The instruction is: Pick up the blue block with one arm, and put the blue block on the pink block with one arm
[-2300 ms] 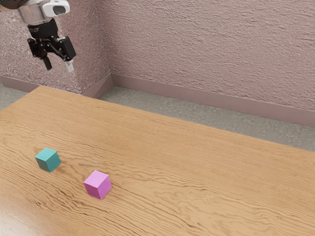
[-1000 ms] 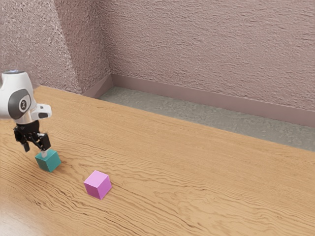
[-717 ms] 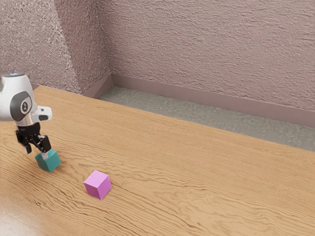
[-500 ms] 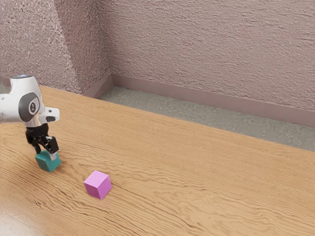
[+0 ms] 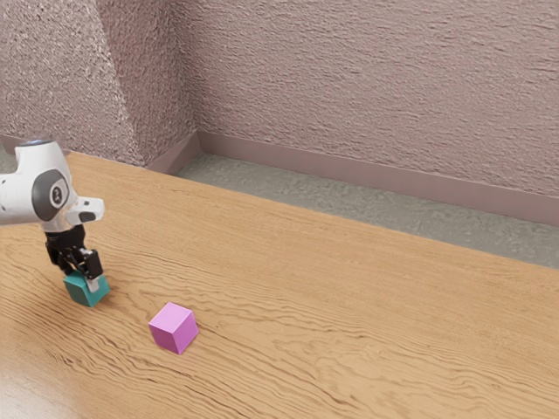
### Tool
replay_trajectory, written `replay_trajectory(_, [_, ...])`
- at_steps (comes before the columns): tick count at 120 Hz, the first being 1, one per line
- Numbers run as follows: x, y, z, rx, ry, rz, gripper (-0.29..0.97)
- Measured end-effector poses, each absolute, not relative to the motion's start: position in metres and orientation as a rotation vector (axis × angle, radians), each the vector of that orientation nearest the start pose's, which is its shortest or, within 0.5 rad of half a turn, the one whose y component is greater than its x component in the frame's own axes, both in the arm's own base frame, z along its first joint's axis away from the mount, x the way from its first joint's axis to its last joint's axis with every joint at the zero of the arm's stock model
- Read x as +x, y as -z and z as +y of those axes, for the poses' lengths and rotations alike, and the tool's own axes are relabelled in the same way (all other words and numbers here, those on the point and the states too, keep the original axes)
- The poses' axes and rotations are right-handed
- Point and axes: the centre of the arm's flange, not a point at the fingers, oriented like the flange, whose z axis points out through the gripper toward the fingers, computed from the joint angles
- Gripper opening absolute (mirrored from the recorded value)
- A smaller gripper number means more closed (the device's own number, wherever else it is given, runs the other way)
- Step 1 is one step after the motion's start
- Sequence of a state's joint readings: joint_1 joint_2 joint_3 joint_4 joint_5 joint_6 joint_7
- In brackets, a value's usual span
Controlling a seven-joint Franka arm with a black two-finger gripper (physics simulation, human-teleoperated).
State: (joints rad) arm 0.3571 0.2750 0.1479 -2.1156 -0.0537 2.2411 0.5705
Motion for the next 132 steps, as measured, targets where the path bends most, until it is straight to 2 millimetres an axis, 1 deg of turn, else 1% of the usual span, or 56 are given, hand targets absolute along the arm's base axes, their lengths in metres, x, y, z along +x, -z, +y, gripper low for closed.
replay_trajectory(30, [0.49,-0.273,0.27,-3.213,-0.195,0.06,0.4])
replay_trajectory(62, [0.493,-0.274,0.269,-3.225,-0.166,0.033,0.36])
replay_trajectory(75, [0.494,-0.28,0.269,-3.223,-0.147,0.026,0.31])
replay_trajectory(84, [0.497,-0.291,0.266,-3.217,-0.12,0.035,0.28])
replay_trajectory(92, [0.501,-0.309,0.254,-3.209,-0.085,0.064,0.23])
replay_trajectory(96, [0.502,-0.318,0.245,-3.206,-0.069,0.084,0.21])
replay_trajectory(104, [0.505,-0.33,0.223,-3.2,-0.052,0.131,0.17])
replay_trajectory(110, [0.506,-0.334,0.205,-3.199,-0.053,0.162,0.14])
replay_trajectory(117, [0.502,-0.339,0.187,-3.198,-0.05,0.185,0.09])
replay_trajectory(132, [0.498,-0.349,0.155,-3.195,-0.036,0.203,0.14])
